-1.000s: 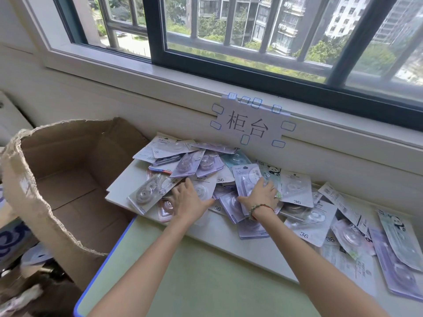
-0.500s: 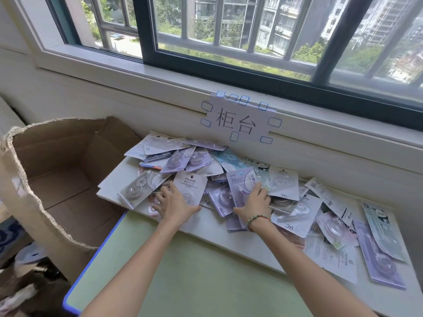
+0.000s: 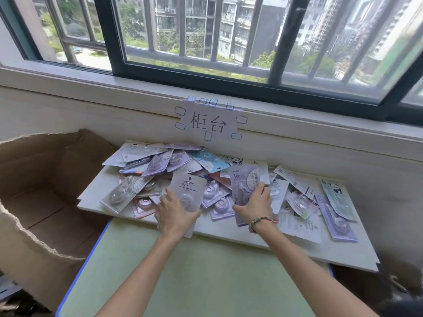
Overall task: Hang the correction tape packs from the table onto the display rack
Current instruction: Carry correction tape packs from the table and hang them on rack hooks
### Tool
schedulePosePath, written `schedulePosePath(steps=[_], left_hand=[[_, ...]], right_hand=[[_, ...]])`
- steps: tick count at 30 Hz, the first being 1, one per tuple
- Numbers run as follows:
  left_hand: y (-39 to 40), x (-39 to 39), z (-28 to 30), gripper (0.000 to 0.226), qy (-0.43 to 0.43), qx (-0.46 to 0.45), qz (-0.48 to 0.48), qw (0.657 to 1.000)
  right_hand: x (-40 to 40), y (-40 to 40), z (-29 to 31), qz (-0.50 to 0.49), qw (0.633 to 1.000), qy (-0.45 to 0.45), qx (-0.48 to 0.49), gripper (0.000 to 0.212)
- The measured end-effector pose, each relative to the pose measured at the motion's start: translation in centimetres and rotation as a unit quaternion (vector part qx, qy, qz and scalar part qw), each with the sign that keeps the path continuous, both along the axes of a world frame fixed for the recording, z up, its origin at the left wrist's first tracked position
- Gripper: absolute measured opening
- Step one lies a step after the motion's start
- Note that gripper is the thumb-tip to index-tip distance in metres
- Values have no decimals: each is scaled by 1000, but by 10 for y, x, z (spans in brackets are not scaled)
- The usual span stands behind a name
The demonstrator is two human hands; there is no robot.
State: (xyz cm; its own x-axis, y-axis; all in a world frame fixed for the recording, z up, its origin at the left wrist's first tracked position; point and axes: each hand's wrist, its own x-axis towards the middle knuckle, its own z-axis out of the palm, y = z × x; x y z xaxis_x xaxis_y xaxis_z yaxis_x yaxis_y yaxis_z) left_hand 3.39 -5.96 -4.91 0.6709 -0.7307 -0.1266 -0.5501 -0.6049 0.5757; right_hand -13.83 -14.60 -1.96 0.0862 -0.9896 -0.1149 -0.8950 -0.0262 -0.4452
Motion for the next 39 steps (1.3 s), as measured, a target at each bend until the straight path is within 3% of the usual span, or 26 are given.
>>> schedulePosePath(steps=[9, 17, 21, 28, 39], left_hand=[[44, -61, 33, 121, 68, -127, -141, 980], [111, -149, 61, 117, 79, -159, -315, 932], [146, -217, 76, 117, 92, -166, -406, 894], [247, -369, 91, 116, 136, -160, -564, 799], [511, -610, 95, 111, 181, -110, -728, 652]], right_hand=[[-75, 121, 24, -175, 983, -15, -57, 102], [-154, 260, 47, -339, 934, -30, -112, 117], [-208, 328, 62, -432, 890, -34, -141, 116], [-313, 478, 73, -593, 788, -20, -162, 115], [-479, 776, 82, -757, 628, 33, -179, 114]])
